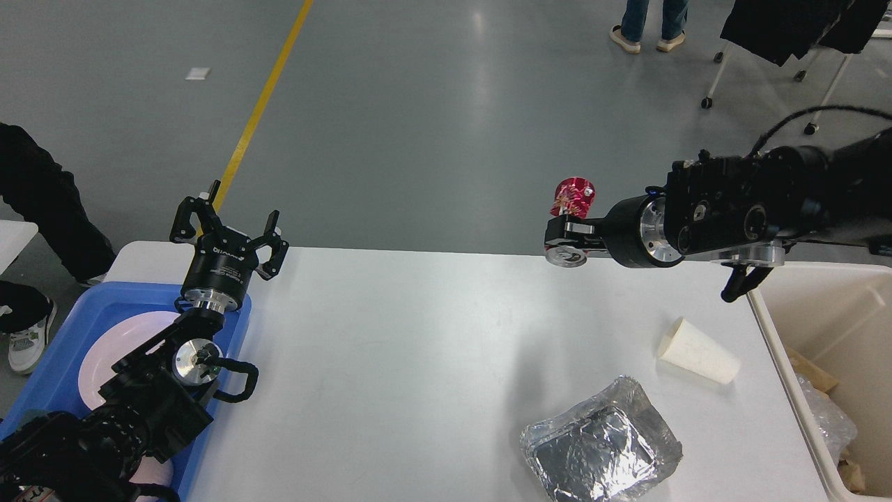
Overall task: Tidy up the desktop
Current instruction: 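Lift the red can with the right gripper and drop it into the bin, then move the right gripper to the white paper cup and grasp it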
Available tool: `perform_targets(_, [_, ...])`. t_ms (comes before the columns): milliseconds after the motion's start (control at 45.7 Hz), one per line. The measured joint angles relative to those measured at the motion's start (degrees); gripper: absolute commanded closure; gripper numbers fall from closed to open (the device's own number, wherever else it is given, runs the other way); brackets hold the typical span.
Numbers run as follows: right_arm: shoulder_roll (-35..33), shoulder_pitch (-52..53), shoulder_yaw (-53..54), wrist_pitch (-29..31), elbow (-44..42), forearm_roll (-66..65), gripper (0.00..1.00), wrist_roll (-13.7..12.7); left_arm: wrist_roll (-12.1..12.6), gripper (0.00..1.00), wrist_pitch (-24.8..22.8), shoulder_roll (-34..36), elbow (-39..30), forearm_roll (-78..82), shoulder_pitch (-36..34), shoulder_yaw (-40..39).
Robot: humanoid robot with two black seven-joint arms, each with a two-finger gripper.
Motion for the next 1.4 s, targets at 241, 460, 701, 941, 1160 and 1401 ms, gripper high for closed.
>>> perform_targets(241, [-0.4,4.3,0.2,-0.2,7.1,-1.7,1.00,1.2,-0.1,0.03,0.0,0.0,0.0,0.0,0.0,0.0])
perform_targets(460, [-5.8,-16.0,-11.5,-4.2,-12.4,-1.6,1.00,1.1,-0.1,0.03,-0.1,0.0,0.0,0.0,0.0,0.0])
perform_targets(701, [-15.7,-45.0,-13.9,-5.6,-43.4,0.7,1.00,0.0,0.0,0.03,-0.1,0.0,0.0,0.0,0.0,0.0])
perform_targets(941, [-17.0,-71.9,-13.5,-7.6,-70.0,13.2,1.00,-7.4,0.0,0.03,-0.1,0.0,0.0,0.0,0.0,0.0])
perform_targets(1160, [-13.4,-82.1,-5.0,-8.0,-77.6,16.1,0.00,-15.1,0.0,0.03,-0.1,0.0,0.0,0.0,0.0,0.0])
perform_targets(1401, [-13.5,-82.7,-1.1,-8.1,-78.0,15.4,0.00,-15.7,-0.1,0.03,0.0,0.0,0.0,0.0,0.0,0.0])
